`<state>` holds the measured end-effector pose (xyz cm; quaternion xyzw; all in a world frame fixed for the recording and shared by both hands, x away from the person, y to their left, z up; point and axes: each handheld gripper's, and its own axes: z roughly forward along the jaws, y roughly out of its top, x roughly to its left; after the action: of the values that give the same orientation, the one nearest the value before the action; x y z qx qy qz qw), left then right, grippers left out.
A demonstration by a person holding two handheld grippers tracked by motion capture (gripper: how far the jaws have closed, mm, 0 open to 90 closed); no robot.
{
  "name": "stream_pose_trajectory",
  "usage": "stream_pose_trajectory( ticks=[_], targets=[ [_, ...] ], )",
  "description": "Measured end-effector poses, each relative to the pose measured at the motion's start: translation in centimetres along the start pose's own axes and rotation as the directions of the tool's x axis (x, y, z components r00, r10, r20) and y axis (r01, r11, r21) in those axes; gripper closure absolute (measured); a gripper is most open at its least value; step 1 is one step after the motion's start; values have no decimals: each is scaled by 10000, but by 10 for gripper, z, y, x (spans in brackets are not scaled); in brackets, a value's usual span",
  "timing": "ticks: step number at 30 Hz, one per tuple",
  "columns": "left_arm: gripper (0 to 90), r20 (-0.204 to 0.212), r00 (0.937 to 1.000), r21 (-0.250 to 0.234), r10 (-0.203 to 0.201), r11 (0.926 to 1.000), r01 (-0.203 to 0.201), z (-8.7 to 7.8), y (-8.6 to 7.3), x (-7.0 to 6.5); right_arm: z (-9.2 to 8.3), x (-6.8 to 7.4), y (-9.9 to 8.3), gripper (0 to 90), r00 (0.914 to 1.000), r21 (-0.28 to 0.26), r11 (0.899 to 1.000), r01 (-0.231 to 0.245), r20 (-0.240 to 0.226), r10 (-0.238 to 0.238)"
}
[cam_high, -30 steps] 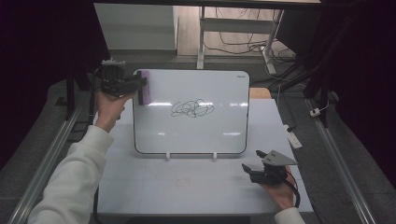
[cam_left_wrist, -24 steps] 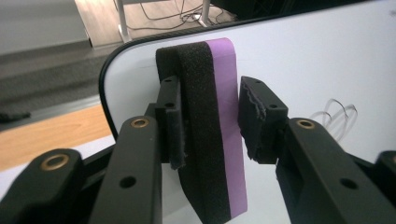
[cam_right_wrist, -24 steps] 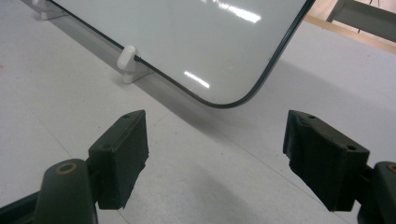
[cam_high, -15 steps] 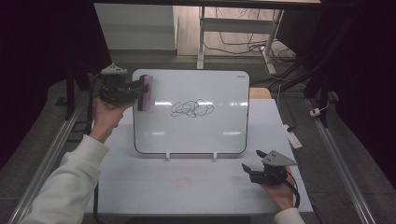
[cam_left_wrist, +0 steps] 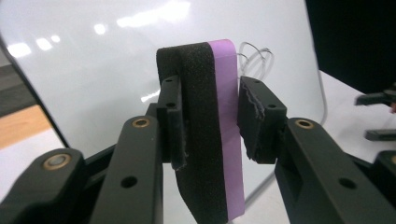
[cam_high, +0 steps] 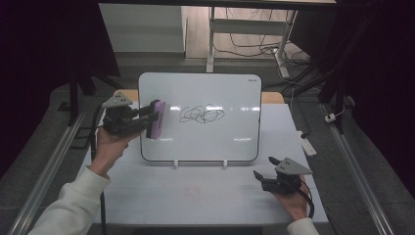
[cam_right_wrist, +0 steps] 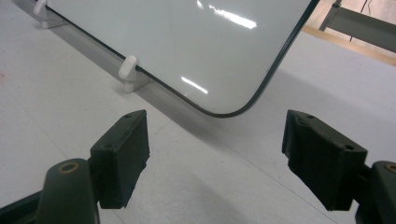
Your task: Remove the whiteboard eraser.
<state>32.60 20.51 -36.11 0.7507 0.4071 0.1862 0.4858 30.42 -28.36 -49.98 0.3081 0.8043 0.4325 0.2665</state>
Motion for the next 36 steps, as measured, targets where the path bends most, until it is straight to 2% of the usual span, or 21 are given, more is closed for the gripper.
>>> stream_pose_trajectory(
  ticks=[4,8,16,20,30,36],
  targets=[
    [624,279,9996,-12,-63,10000,64,-2,-13,-7,1,1,0,226,10000,18,10000,52,-7,-52],
    [624,332,9994,35,79,10000,-81,-2,-25,-14,1,3,0,222,9996,-138,9996,254,83,-253],
    [624,902,9959,0,-103,9999,103,1,-48,-27,1,6,0,222,9997,-201,9996,190,135,-188],
    [624,1048,9944,23,-119,9999,118,5,-59,-36,1,7,1,223,9997,-200,9997,166,164,-163],
    [624,1519,9878,187,-348,9993,323,25,-79,-51,1,14,7,226,9997,-320,9994,124,-224,-132],
    [624,1692,9851,503,-313,9985,231,43,-90,-63,3,22,12,234,9989,-411,9991,96,-461,-115]
  ],
)
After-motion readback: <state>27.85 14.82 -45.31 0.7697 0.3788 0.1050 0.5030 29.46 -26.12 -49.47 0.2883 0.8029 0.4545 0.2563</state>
